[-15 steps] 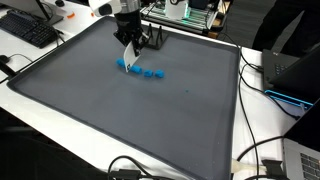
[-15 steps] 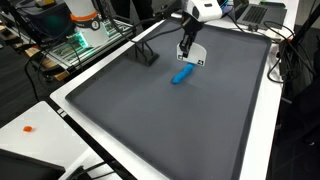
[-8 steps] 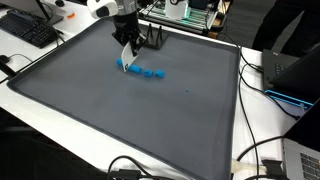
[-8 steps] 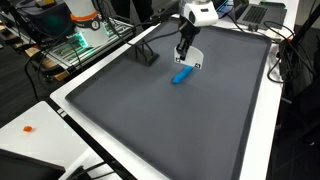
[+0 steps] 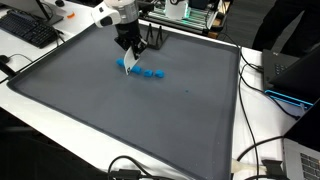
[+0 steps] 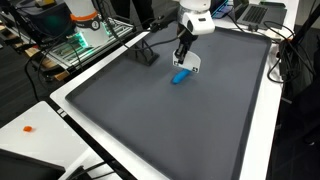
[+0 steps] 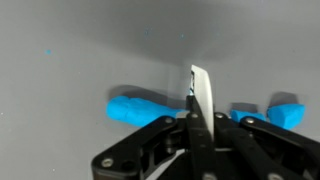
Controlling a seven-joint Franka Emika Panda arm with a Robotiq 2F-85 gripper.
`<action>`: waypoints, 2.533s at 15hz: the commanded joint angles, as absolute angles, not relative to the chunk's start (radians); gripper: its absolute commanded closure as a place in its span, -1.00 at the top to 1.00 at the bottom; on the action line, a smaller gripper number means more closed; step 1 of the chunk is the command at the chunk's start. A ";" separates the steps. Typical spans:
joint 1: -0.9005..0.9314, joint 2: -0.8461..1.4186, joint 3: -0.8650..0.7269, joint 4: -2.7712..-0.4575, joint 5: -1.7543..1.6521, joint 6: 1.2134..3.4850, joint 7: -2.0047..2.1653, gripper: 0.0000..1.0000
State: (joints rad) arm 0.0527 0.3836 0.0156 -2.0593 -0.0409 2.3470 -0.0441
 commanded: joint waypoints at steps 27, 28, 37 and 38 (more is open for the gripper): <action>0.042 0.429 0.057 -2.064 0.002 2.338 -0.073 -0.98; 0.043 0.428 0.058 -2.064 0.002 2.337 -0.070 -0.98; 0.048 0.385 0.044 -2.069 -0.024 2.343 -0.052 -0.98; 0.048 0.379 0.043 -2.070 -0.025 2.344 -0.051 -0.98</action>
State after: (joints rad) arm 0.0531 0.4098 0.0420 -2.0552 -0.0237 2.3528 -0.0478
